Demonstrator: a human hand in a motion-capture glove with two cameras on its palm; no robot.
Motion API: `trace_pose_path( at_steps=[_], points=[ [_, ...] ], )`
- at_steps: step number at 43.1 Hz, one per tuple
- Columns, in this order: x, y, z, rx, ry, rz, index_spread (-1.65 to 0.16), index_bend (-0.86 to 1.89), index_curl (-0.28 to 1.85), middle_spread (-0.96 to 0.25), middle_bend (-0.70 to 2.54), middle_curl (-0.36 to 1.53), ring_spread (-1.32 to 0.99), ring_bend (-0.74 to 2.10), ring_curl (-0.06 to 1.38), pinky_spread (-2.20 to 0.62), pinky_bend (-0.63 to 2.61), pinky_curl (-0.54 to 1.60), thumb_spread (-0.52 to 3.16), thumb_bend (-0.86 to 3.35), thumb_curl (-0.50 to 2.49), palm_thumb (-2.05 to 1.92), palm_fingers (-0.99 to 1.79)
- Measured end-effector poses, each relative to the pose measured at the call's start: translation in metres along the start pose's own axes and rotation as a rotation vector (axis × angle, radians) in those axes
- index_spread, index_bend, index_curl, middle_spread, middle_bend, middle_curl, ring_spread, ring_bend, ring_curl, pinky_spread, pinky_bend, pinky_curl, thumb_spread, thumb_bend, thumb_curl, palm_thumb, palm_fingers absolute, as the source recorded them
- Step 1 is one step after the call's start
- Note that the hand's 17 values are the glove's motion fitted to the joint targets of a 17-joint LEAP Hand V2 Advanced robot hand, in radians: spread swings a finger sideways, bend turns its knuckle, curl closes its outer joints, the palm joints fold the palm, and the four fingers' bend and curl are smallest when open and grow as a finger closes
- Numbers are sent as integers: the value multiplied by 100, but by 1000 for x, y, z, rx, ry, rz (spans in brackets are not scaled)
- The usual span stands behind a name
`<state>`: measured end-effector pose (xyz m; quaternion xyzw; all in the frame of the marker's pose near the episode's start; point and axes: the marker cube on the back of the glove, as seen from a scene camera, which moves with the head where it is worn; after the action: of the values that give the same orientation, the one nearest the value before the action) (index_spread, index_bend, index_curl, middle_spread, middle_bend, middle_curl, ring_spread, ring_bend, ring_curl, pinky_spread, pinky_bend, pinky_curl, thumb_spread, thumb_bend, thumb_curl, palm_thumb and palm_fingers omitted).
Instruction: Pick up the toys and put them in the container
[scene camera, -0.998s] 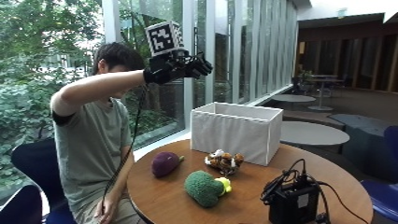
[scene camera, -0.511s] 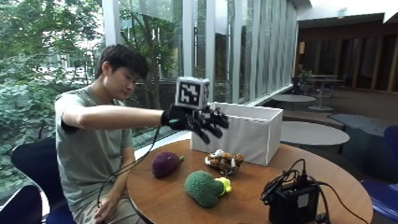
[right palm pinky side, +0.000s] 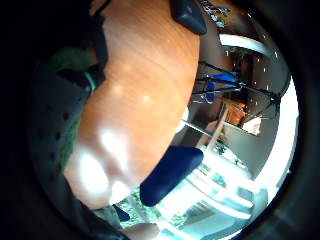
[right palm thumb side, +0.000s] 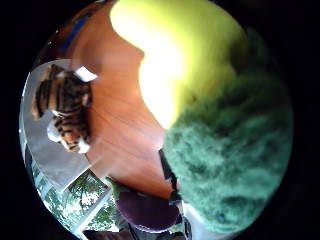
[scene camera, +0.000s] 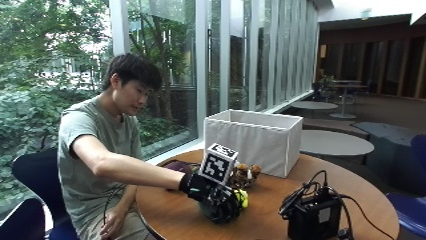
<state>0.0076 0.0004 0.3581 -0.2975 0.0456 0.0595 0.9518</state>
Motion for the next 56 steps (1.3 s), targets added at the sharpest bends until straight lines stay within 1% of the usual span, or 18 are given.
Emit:
trace_pose_path(
  at_steps=[2,3,4,5,8,11,12,13,16,21,24,26,30,35,44,47,52,56],
  points=[
    [3,-2,1,47,-34,0,-24,7,8,1,20,18,-10,91,33,-17,126,41,117,2,23,8,33],
    [5,-2,1,73,-55,3,-24,7,8,4,12,16,-6,84,30,-14,125,40,115,-1,22,3,7],
    [7,-4,1,103,-80,9,-25,11,11,-1,26,21,-13,101,40,-21,127,43,120,5,24,13,43],
    [10,-5,1,135,-108,19,-25,15,9,-4,31,22,-16,103,38,-24,123,40,123,8,26,18,60],
    [20,-12,-2,181,-193,47,-26,18,10,-12,39,24,-23,111,39,-29,120,38,127,16,31,33,85],
    [25,-16,-5,151,-240,47,-27,23,12,-17,50,29,-27,116,42,-32,119,38,112,23,39,52,107],
    [26,-16,-7,139,-243,43,-27,20,12,-19,44,27,-29,113,42,-33,121,40,112,21,39,50,94],
    [26,-16,-9,130,-243,41,-28,25,15,-19,56,33,-29,117,45,-34,116,40,107,24,42,55,108],
    [30,-15,-24,117,-254,54,-31,29,16,-22,67,37,-32,118,47,-35,113,41,98,24,46,60,114],
    [57,-5,-90,157,-258,110,-34,35,19,-26,78,43,-34,122,51,-36,113,43,86,22,52,62,116],
    [53,8,-125,204,-221,106,-35,38,20,-28,82,46,-35,123,52,-37,114,44,80,21,55,64,114],
    [45,20,-153,252,-188,74,-37,40,21,-29,85,48,-36,125,53,-37,115,45,77,20,57,64,113],
    [18,55,-213,361,-91,-105,-39,45,24,-30,89,52,-37,126,54,-37,116,46,71,18,60,64,112],
    [-15,82,-285,447,-146,-10,-41,50,27,-31,93,56,-37,128,55,-37,117,48,65,17,65,65,110],
    [-102,135,-396,664,-142,-94,-43,58,33,-32,96,62,-37,132,58,-37,120,50,58,14,72,66,107],
    [-138,145,-417,708,-114,-157,-43,60,35,-32,97,64,-37,132,58,-37,120,51,57,13,74,66,106],
    [-201,154,-434,719,-85,-275,-44,63,39,-33,99,68,-37,134,59,-37,120,52,54,11,77,66,106],
    [-256,154,-437,742,-48,-302,-44,65,42,-33,99,70,-36,135,60,-37,121,52,52,10,79,66,105]
  ],
)
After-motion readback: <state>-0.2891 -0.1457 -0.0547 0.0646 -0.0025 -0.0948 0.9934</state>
